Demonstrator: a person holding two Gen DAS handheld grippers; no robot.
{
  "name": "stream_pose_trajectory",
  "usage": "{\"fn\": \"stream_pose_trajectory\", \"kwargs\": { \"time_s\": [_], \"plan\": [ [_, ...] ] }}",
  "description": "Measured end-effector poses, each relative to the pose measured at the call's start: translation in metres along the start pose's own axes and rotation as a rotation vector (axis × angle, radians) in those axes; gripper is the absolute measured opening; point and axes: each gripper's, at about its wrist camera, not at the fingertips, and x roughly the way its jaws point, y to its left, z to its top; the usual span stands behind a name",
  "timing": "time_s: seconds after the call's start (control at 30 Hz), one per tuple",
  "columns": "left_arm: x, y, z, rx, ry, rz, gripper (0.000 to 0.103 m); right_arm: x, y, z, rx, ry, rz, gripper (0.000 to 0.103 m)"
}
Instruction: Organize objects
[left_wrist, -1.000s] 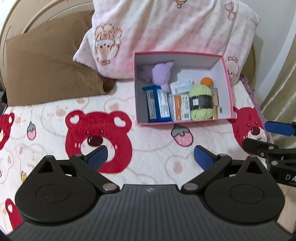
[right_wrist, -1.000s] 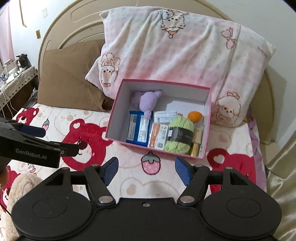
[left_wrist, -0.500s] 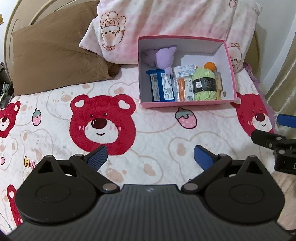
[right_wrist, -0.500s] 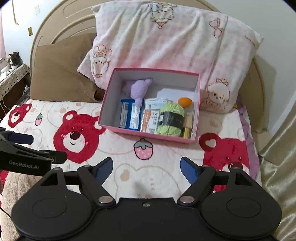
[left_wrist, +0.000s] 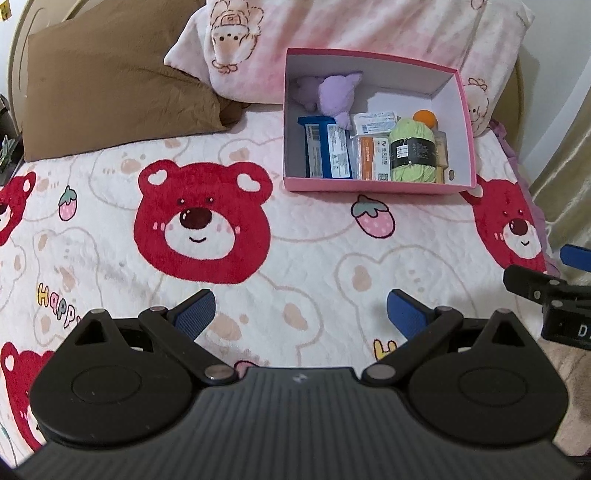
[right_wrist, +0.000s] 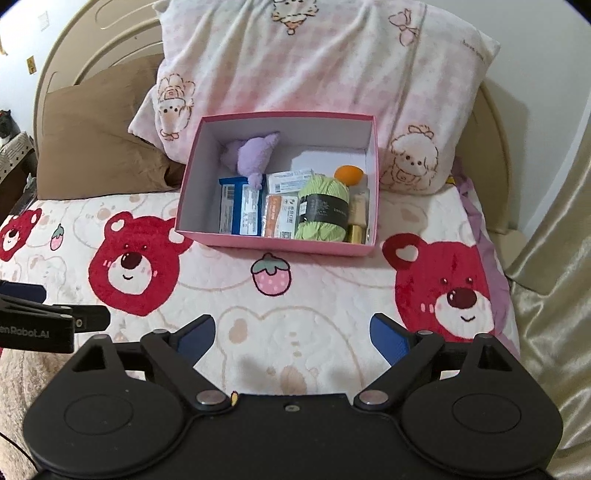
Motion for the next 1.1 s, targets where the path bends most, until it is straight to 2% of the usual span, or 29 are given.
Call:
{"fn": "stream_pose_trajectory", "kwargs": {
  "time_s": [0.43,0.67,1.1],
  "plan": [
    [-0.004,0.000,-0.007,0.056,0.002,-0.019,0.101,-0.001,0.005,-0.007,-0.012,0.018,-0.047,0.093],
    [-0.009,-0.010,-0.013,0.116,-0.024,-0.011,0.101,-0.002,0.007,-0.009,-0.008,0.021,-0.048,0.093],
    [-0.012,-0.004,-0.014,0.078,-0.059,-0.014,0.101,-0.002,0.009,-0.013,0.001,0.031,-0.069,0.093]
  ]
}}
